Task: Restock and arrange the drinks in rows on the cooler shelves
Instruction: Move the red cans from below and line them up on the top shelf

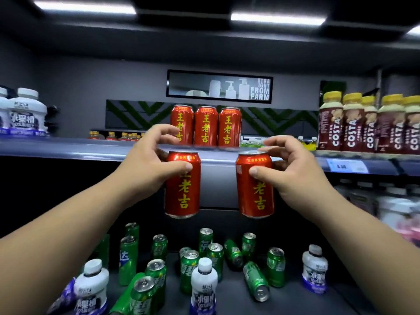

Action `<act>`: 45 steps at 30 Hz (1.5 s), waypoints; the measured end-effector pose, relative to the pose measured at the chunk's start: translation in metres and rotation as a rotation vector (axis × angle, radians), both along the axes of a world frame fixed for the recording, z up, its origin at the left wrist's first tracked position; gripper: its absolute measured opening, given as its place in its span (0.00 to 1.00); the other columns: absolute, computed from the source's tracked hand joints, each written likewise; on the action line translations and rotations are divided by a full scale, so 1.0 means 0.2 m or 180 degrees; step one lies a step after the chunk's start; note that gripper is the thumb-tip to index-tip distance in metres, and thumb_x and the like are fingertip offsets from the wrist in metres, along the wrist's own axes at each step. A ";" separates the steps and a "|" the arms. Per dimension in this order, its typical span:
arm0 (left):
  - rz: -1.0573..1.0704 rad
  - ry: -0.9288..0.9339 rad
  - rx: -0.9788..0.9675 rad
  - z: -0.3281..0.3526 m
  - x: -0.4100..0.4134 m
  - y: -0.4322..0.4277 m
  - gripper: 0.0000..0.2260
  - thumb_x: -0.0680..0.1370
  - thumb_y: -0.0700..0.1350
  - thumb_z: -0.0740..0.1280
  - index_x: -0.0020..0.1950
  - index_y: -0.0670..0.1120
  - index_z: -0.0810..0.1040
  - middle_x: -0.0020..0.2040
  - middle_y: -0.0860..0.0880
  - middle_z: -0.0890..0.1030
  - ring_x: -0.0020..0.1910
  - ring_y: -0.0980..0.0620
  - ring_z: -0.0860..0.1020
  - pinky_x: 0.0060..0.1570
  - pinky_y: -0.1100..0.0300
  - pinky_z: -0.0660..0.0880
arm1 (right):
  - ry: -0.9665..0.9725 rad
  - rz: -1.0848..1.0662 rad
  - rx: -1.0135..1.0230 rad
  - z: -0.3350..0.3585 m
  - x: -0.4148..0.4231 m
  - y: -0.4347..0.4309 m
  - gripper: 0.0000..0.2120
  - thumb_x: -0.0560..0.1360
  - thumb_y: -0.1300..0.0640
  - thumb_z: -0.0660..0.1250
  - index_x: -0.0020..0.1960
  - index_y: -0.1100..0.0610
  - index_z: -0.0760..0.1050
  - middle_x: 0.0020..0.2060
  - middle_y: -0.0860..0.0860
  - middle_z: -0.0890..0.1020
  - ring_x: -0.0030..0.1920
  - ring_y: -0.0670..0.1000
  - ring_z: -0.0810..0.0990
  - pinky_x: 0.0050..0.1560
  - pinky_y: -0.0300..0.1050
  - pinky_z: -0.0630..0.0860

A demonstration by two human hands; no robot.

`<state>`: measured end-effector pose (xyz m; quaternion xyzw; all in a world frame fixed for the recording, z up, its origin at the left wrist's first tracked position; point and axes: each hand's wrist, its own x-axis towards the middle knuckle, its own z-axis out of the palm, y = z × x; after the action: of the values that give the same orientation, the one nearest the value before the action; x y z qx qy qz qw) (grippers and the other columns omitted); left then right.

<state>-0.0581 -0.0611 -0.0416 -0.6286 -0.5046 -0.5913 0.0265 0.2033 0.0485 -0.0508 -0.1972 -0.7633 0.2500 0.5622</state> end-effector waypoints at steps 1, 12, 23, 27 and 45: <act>-0.0006 -0.0057 0.0089 0.04 -0.02 0.00 0.30 0.67 0.47 0.80 0.63 0.60 0.70 0.60 0.54 0.76 0.55 0.49 0.79 0.50 0.53 0.78 | -0.0003 -0.0032 0.0054 0.04 0.00 0.00 0.25 0.62 0.49 0.80 0.54 0.39 0.74 0.55 0.47 0.82 0.53 0.50 0.83 0.56 0.58 0.81; 0.0391 -0.0226 0.0509 0.49 -0.38 0.10 0.28 0.73 0.42 0.76 0.67 0.58 0.67 0.64 0.51 0.73 0.56 0.49 0.77 0.45 0.52 0.76 | 0.0362 -0.0531 0.0191 0.48 -0.14 0.24 0.28 0.70 0.58 0.78 0.64 0.47 0.68 0.59 0.50 0.79 0.56 0.52 0.79 0.55 0.51 0.79; 0.1006 0.0069 0.0571 0.55 -0.53 0.37 0.29 0.73 0.48 0.75 0.70 0.54 0.66 0.65 0.50 0.72 0.61 0.47 0.73 0.52 0.50 0.74 | 0.0568 -0.0956 0.0010 0.56 -0.29 0.55 0.30 0.70 0.60 0.78 0.66 0.49 0.67 0.61 0.50 0.77 0.57 0.52 0.78 0.56 0.52 0.77; 0.0975 0.0025 0.0463 0.50 -0.56 0.47 0.27 0.74 0.48 0.75 0.68 0.54 0.67 0.62 0.50 0.73 0.59 0.46 0.75 0.54 0.47 0.77 | 0.0529 -0.0967 -0.0088 0.51 -0.30 0.63 0.28 0.72 0.55 0.77 0.66 0.47 0.66 0.59 0.51 0.77 0.56 0.53 0.78 0.54 0.53 0.79; 0.2080 0.0701 -0.0195 0.35 -0.56 0.60 0.32 0.76 0.61 0.65 0.73 0.54 0.52 0.64 0.42 0.74 0.50 0.44 0.74 0.53 0.45 0.76 | -0.0301 -0.1496 0.0246 0.37 -0.30 0.74 0.44 0.60 0.31 0.75 0.70 0.41 0.61 0.60 0.50 0.78 0.56 0.54 0.80 0.59 0.58 0.78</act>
<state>-0.1707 0.0594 0.0291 -0.4944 -0.6908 -0.4647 0.2500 0.1432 0.1959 0.0230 -0.3592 -0.7309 0.0734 0.5757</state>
